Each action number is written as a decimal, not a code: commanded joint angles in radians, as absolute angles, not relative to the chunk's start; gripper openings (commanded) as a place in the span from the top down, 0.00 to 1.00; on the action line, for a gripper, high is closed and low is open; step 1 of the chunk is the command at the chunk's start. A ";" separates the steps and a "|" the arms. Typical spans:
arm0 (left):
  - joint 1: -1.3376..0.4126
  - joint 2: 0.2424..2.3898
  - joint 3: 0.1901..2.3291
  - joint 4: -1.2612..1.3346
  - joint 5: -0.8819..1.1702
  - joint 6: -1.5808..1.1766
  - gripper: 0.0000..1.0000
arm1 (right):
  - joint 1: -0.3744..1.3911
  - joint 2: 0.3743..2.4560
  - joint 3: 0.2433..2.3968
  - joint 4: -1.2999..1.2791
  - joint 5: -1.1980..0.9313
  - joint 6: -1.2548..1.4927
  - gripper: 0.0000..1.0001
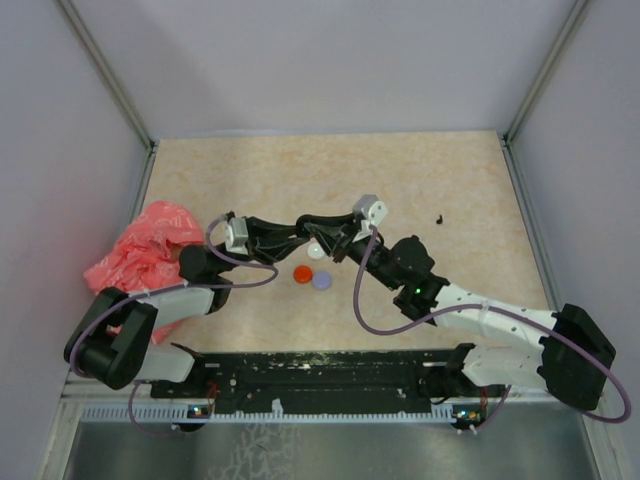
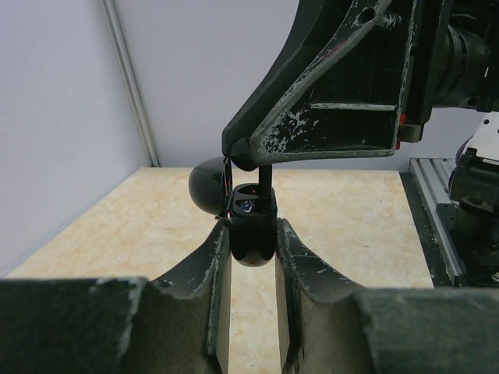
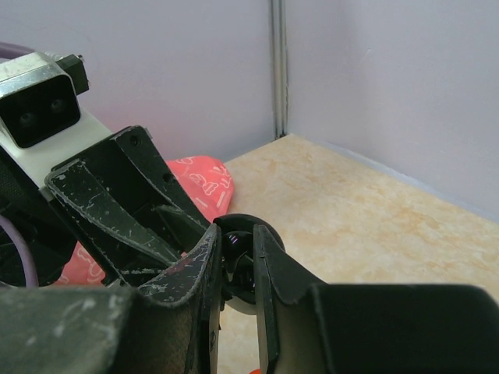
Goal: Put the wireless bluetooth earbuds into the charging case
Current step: Place the earbud in the charging case, then move the earbud to the center of the board.
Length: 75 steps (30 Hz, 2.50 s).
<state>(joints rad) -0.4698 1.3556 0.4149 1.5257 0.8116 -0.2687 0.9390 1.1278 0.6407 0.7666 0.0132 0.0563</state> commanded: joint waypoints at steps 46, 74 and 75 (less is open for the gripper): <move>-0.476 1.414 0.280 1.789 0.624 -0.269 1.00 | 0.780 1.033 0.871 0.116 0.185 0.082 0.41; -0.474 1.349 0.255 1.560 0.619 -0.160 1.00 | 0.102 1.481 0.942 0.019 0.200 0.204 0.51; -0.474 1.351 0.256 1.559 0.621 -0.158 1.00 | 0.088 1.506 0.953 0.021 0.195 0.201 0.53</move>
